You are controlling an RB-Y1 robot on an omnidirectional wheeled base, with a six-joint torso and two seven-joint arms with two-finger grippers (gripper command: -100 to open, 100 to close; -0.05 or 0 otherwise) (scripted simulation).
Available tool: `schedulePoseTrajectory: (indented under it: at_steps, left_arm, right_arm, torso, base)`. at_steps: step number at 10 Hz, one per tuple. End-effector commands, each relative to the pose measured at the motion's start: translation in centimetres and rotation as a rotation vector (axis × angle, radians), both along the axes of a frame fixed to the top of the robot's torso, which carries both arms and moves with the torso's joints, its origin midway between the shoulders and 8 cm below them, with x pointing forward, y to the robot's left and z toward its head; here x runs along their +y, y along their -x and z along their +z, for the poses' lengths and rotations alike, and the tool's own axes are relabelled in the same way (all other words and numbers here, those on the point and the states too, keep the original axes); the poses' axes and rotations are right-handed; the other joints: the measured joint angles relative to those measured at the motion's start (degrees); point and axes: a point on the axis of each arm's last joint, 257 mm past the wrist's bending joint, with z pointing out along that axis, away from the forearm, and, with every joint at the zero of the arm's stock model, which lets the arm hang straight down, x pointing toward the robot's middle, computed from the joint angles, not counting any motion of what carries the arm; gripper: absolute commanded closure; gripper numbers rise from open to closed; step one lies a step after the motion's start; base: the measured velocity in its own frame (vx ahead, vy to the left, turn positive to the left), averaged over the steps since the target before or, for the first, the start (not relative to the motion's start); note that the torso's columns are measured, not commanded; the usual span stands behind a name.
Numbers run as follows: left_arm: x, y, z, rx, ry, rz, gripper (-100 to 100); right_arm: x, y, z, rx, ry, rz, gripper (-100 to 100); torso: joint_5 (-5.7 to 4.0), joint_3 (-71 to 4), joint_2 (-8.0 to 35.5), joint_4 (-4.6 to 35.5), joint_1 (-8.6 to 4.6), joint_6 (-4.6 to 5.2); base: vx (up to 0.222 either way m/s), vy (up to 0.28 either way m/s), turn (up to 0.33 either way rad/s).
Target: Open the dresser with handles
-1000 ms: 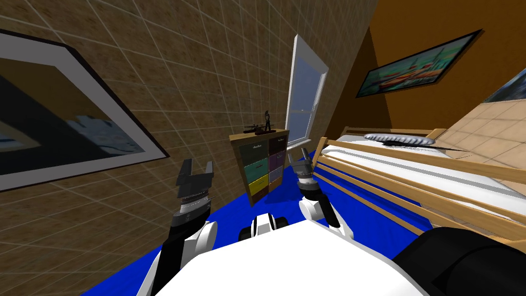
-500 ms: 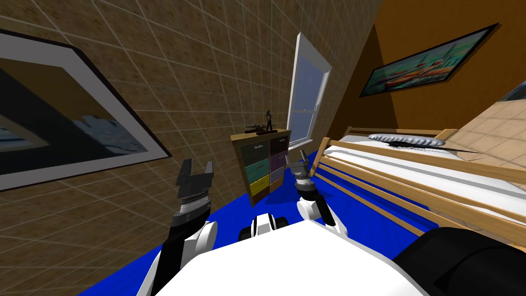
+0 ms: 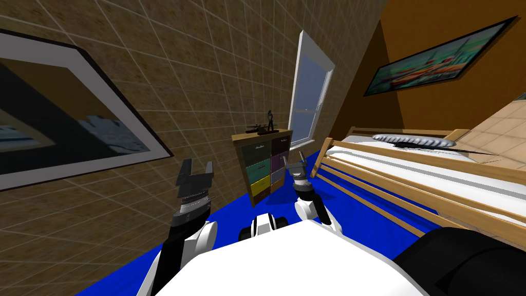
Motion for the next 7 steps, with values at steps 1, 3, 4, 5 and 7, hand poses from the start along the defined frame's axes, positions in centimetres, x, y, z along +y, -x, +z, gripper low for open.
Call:
schedulePoseTrajectory:
  at_steps: [1, 3, 4, 5, 7]
  left_arm:
    - [0.0, 0.0, 0.0, 0.0, 0.0, 0.0, 0]
    - [0.0, 0.0, 0.0, 0.0, 0.0, 0.0, 0]
    - [0.0, 0.0, 0.0, 0.0, 0.0, 0.0, 0]
    - [0.0, 0.0, 0.0, 0.0, 0.0, 0.0, 0]
    - [0.0, 0.0, 0.0, 0.0, 0.0, 0.0, 0]
  right_arm:
    - [0.4, -0.4, -1.0, 0.002, -0.108, 0.085, -100]
    - [0.4, -0.4, -1.0, 0.001, -0.144, 0.12, -100]
    - [0.6, -0.7, -1.7, 0.003, -0.205, 0.163, -100]
    - [0.6, -0.7, -1.7, 0.003, -0.225, 0.182, -100]
    - [0.9, -1.0, -2.4, 0.005, -0.302, 0.236, -100]
  torso:
    - [0.01, -0.01, -0.01, 0.0, 0.0, 0.02]
    - [0.0, -0.03, -0.03, -0.01, 0.0, 0.02]
    - [0.0, 0.01, 0.03, 0.01, -0.01, 0.02]
    - [0.0, 0.01, 0.01, 0.0, 0.0, 0.0]
    - [0.0, 0.0, 0.01, 0.0, -0.01, 0.02]
  base:
    - [0.025, 0.006, 0.048]
    - [0.017, 0.005, 0.017]
    - [0.013, 0.005, 0.061]
    - [0.015, 0.005, 0.032]
    - [0.012, 0.006, 0.034]
